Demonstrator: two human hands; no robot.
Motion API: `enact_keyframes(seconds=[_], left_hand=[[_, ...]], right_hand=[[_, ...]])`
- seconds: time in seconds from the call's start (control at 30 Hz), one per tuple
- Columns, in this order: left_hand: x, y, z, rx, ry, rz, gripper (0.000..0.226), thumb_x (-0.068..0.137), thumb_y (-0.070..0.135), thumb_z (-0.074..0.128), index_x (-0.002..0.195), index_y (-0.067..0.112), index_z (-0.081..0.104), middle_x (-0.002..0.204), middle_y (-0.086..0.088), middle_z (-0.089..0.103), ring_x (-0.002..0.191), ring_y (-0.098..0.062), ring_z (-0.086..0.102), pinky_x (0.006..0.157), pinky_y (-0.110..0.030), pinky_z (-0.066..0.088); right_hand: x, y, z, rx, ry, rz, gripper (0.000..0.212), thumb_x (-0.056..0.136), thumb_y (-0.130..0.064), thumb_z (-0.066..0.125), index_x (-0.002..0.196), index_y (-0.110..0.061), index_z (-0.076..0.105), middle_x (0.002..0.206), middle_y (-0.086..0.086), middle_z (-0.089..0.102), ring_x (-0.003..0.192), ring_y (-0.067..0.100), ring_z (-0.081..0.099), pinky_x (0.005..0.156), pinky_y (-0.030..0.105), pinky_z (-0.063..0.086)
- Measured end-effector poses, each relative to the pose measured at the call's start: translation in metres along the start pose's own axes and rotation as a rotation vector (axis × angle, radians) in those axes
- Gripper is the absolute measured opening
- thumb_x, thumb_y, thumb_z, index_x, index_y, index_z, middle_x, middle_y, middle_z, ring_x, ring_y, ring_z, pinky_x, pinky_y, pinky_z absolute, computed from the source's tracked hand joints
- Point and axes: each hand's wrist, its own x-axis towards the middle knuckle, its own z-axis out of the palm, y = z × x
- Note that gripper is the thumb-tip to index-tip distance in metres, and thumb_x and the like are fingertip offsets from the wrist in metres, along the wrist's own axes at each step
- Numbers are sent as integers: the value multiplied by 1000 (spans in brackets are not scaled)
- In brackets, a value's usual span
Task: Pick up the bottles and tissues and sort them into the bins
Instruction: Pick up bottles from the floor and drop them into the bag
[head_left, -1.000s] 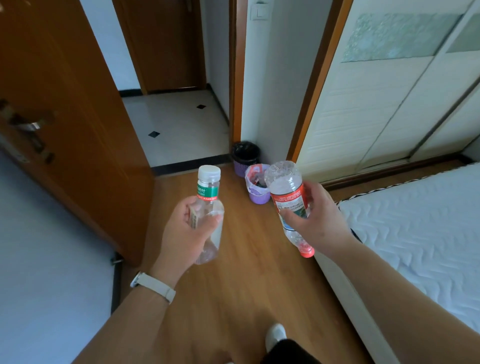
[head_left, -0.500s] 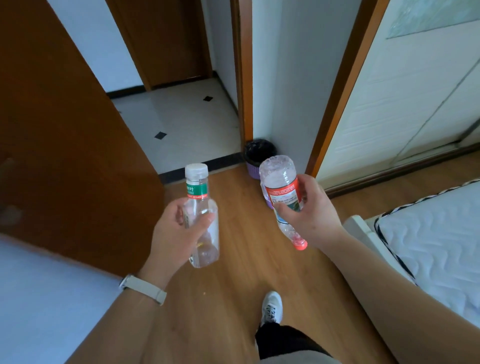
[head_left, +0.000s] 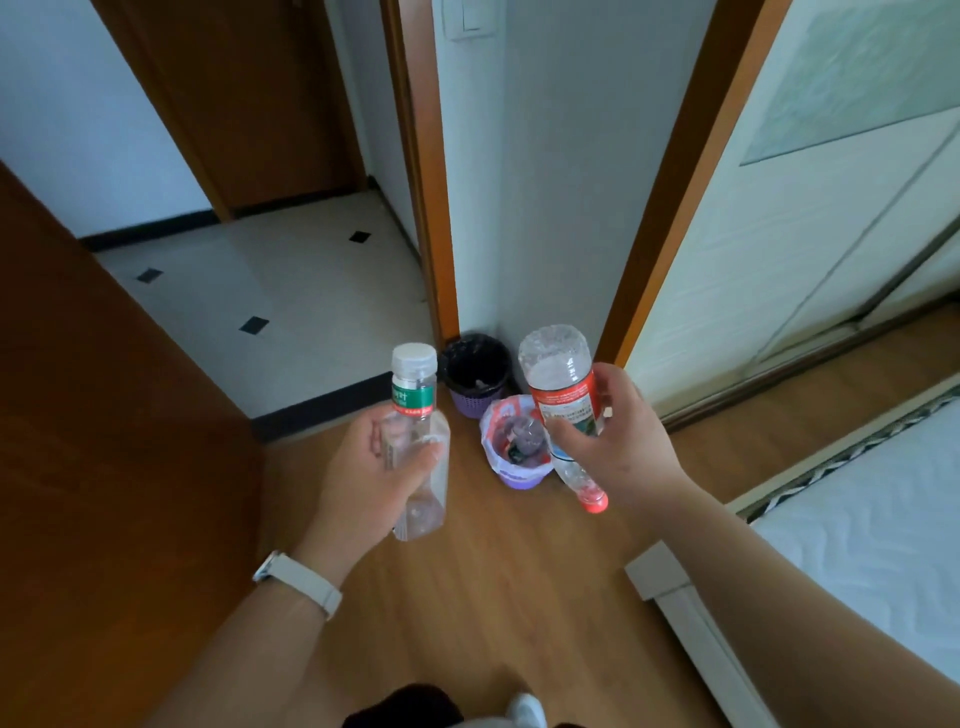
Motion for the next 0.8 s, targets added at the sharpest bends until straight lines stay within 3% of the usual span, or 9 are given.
enact_keyframes(seconds=[0.13, 0.33, 0.6, 0.7, 0.8], left_hand=[[60, -12, 4, 6, -65, 7, 46, 81, 27, 78, 116, 29, 49, 103, 12, 63, 89, 4, 61, 74, -17, 47], [176, -38, 8, 22, -181, 24, 45, 81, 34, 77, 116, 25, 50, 100, 10, 63, 90, -4, 62, 70, -19, 45], [335, -58, 6, 37, -420, 82, 40, 80, 36, 77, 110, 30, 50, 99, 14, 61, 87, 7, 59, 66, -11, 47], [380, -67, 19, 42, -497, 108, 37, 80, 39, 77, 104, 38, 47, 99, 19, 60, 88, 9, 59, 71, -14, 50], [413, -82, 40, 89, -559, 76, 47, 79, 45, 76, 113, 33, 45, 102, 18, 59, 89, 4, 60, 75, -25, 54]], right_hand=[[41, 9, 17, 0, 8, 81, 65, 76, -49, 74, 129, -31, 40, 116, -13, 55, 100, 7, 57, 78, 22, 48], [110, 9, 54, -48, 56, 189, 56, 76, -48, 74, 117, -39, 38, 105, -20, 53, 91, 3, 57, 71, 14, 42], [203, -15, 109, -116, 161, 395, 51, 73, -44, 74, 115, -33, 47, 100, -21, 56, 92, 5, 56, 75, 24, 42], [227, -11, 122, -129, 190, 464, 53, 74, -45, 74, 117, -34, 45, 98, -24, 53, 92, 2, 55, 72, 20, 41], [243, 2, 129, -123, 204, 525, 58, 75, -46, 74, 122, -33, 44, 104, -20, 55, 94, 3, 56, 74, 20, 43]])
